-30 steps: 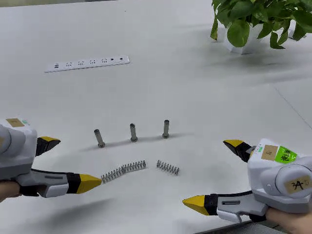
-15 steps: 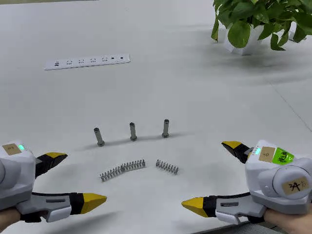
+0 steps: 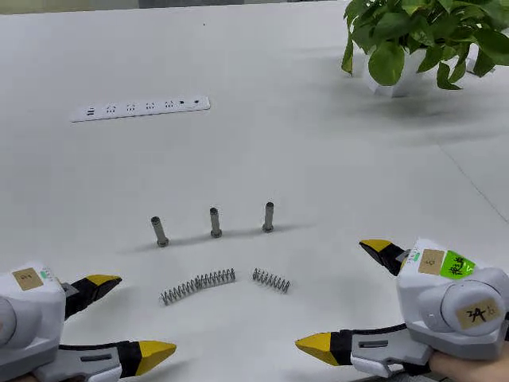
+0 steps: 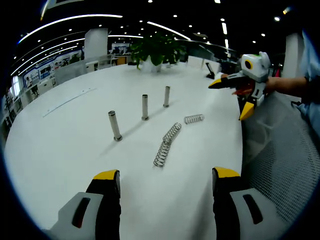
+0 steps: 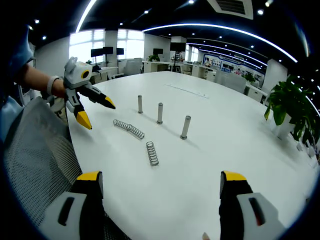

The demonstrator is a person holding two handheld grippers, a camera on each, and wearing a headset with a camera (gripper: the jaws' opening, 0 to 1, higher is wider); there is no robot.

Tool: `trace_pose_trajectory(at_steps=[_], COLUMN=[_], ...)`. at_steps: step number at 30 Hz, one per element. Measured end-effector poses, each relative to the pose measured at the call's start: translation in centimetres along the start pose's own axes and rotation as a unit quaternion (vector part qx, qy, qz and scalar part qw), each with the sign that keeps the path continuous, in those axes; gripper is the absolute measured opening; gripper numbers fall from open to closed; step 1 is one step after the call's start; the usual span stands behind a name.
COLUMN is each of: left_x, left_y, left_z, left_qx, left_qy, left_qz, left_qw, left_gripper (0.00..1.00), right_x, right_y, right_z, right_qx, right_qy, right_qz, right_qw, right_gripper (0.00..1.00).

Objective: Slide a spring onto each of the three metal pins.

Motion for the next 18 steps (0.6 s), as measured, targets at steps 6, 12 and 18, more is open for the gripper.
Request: trace_pose_trajectory(at_steps=[6,12,18], left_x=[0.7,1.4,2.0], left_y=[0.2,0.4,0.6], left_z=[0.2,0.4,0.7], left_qx=[0.022,0.027,0.031], left_qy=[-0.001,0.005,0.016], left_qz=[-0.003,-0.003,0.002], left_qw=[0.9998,0.9996,0.9994], left_gripper=[0.63,0.52,0.38], right_x=[0.0,0.0,0.0], right_y=[0.1,0.1,0.1], right_z=[0.0,0.0,-0.1], right_qx=[-0.003,-0.002,-0.001], right_qy=[0.002,0.002,0.002], right_qz=[0.003,0.003,0.004], right_qw=[1.0,1.0,1.0], right_gripper=[0.98,0.98,0.98])
Point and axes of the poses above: the centre of the closed fingertips' face, and the gripper's own axes: x roughly forward along the fingers, y roughly to its left, z roughly out of its top, the point moved 7 cm from there along -x, roughly backward along the fingers, and after that the axes turned 14 degrees about -z, right-handed, at the moved point
